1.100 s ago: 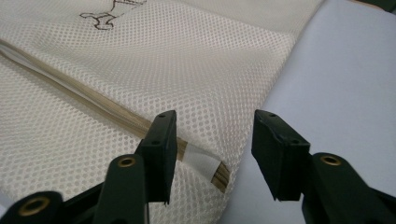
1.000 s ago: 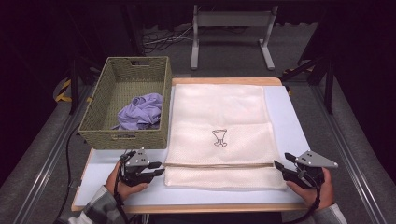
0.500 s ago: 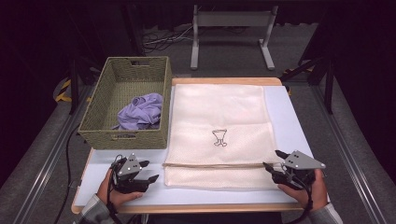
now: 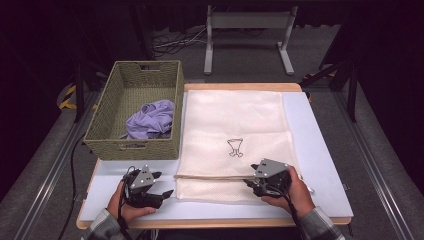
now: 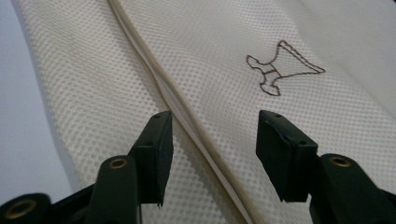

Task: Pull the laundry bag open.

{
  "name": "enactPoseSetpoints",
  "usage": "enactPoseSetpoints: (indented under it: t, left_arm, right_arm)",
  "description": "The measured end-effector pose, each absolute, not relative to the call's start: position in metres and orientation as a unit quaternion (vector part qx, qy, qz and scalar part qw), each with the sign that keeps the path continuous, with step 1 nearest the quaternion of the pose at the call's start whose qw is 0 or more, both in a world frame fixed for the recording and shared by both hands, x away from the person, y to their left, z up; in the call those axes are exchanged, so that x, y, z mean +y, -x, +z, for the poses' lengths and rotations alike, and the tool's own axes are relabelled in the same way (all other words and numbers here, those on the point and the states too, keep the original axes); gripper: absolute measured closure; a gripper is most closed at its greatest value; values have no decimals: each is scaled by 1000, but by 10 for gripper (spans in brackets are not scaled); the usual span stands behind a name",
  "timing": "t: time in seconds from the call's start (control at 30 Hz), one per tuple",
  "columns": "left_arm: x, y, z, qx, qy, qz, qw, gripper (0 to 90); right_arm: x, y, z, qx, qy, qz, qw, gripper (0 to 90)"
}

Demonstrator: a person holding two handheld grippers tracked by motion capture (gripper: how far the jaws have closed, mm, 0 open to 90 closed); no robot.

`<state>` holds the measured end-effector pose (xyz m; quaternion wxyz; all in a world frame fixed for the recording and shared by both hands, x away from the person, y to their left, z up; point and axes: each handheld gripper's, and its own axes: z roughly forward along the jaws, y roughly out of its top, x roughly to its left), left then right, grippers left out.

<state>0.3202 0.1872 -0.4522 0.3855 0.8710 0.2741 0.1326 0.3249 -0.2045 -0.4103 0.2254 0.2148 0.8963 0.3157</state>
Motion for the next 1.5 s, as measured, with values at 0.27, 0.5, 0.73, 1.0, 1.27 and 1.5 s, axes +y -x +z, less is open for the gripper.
enactPoseSetpoints:
  t: [0.27, 0.5, 0.73, 1.0, 1.27, 1.5]
  left_arm:
    - [187, -320, -454, 274, -873, 130, 381, 259]
    - [186, -320, -456, 272, -877, 130, 374, 253]
    - [185, -321, -457, 270, -881, 127, 368, 251]
    - [185, -322, -458, 268, -882, 125, 366, 248]
    - [185, -321, -458, 268, -882, 123, 366, 246]
    - [186, -321, -458, 270, -882, 122, 366, 246]
  right_arm:
    - [-188, -339, -418, 910, -209, 292, 207, 516]
    - [-180, -351, -427, 915, -222, 279, 188, 551]
    - [-180, -361, -429, 915, -247, 290, 133, 671]
    - [-179, -362, -424, 913, -252, 293, 130, 753]
    - [-176, -360, -424, 914, -240, 282, 166, 817]
    - [-179, -362, -429, 913, -248, 269, 181, 694]
